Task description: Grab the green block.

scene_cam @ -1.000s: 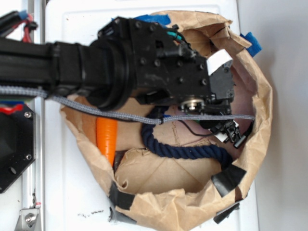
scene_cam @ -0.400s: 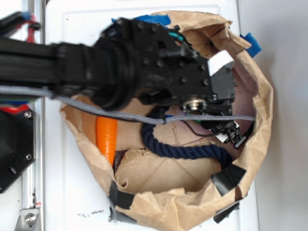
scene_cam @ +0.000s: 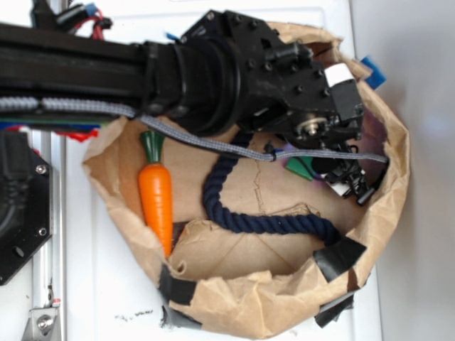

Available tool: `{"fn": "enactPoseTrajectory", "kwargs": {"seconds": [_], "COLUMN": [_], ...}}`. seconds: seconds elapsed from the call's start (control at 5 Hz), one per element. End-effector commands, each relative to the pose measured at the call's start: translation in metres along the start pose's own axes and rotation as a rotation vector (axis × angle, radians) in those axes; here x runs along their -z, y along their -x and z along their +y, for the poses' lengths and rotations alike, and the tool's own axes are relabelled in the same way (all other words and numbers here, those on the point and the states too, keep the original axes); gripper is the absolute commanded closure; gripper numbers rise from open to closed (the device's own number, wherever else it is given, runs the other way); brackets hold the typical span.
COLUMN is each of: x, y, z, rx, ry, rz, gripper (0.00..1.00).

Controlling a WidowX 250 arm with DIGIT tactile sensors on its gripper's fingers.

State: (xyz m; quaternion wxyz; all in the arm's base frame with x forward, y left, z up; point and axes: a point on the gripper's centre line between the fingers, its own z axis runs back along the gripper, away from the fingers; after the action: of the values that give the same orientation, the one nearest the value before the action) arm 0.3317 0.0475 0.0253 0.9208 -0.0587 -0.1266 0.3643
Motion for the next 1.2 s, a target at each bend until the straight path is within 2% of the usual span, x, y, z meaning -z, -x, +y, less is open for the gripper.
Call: {"fn": "enactPoseTrajectory", "kwargs": {"seconds": [0.0, 0.6, 0.8, 1.0], "x": [0.001, -0.028, -0.061, -0.104], "y": [0.017, 0.040, 0.051, 0.059], "z": [0.010, 0.005, -0.002, -0.011], "rx": [-0.020, 0.048, 0.120, 0.311], "ry": [-0.028, 0.030, 0.097, 0.161], "rz": [-0.019, -0.089, -0.056, 0.000], "gripper": [1.00, 1.00, 1.00, 1.00]}}
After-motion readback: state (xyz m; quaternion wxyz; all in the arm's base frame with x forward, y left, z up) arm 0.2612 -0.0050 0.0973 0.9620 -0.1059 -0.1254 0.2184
